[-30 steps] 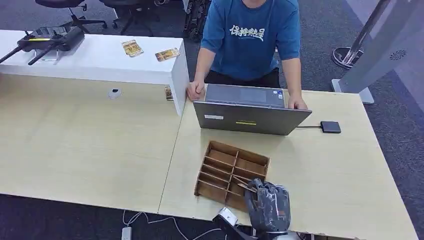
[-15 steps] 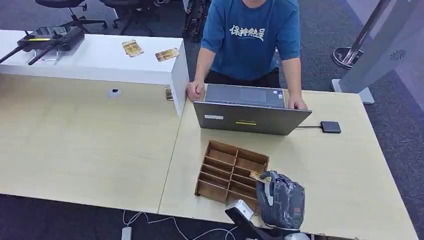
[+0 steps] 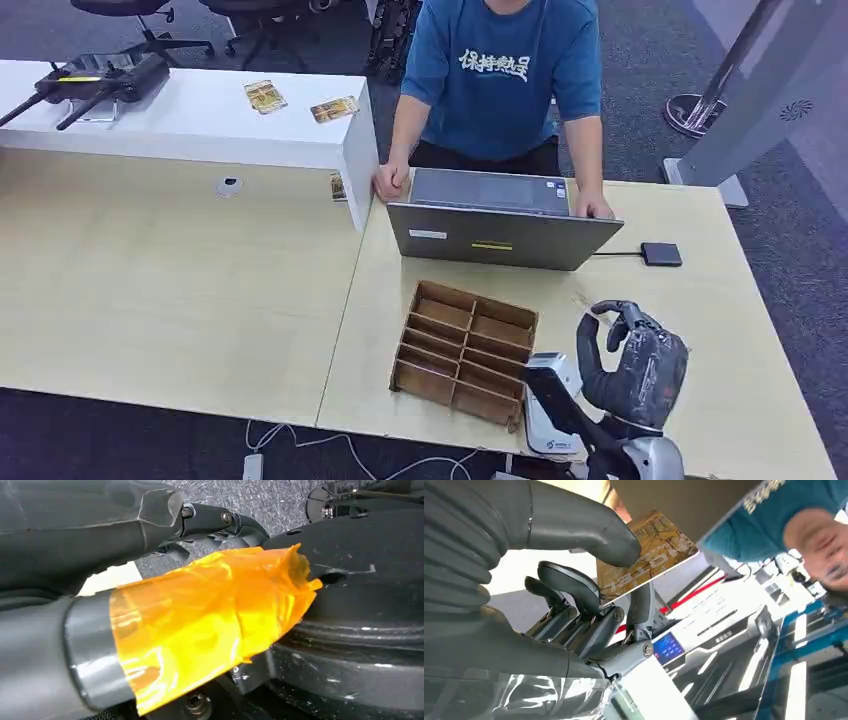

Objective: Pass the card to the sensor for recognition and then transmit it.

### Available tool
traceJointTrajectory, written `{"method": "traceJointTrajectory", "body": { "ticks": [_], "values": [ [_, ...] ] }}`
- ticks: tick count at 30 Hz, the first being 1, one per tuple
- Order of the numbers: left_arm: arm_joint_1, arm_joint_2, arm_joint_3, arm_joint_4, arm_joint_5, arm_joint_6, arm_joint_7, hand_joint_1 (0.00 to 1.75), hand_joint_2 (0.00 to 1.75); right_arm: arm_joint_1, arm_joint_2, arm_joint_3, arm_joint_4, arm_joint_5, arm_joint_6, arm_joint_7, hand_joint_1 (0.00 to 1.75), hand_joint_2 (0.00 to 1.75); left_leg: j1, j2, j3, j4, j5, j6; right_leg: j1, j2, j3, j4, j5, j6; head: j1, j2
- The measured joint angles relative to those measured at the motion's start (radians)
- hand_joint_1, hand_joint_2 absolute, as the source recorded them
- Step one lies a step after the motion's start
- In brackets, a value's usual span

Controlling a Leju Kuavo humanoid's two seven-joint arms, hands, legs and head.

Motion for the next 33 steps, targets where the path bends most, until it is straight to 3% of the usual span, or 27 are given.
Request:
{"method": "traceJointTrajectory", "body": {
  "ticks": [12,33],
  "values": [
    [-0.002,0.023,-0.036,0.000,-0.034,-0.015,0.002,0.00,0.00,-0.231,-0.005,-0.075,0.125,0.005,0.065,0.035,1.75,1.75,0.000,0.000,0.000,0.000,0.000,0.000,0.000,0.001,0.000,0.000,0.000,0.000,0.000,0.000],
    [-0.015,0.052,-0.071,0.000,-0.099,-0.034,0.006,0.00,0.00,-0.574,-0.005,-0.073,0.309,0.095,0.137,0.101,1.75,1.75,0.000,0.000,0.000,0.000,0.001,-0.001,0.000,0.000,0.000,0.001,0.001,0.000,0.000,0.000]
  ]
}}
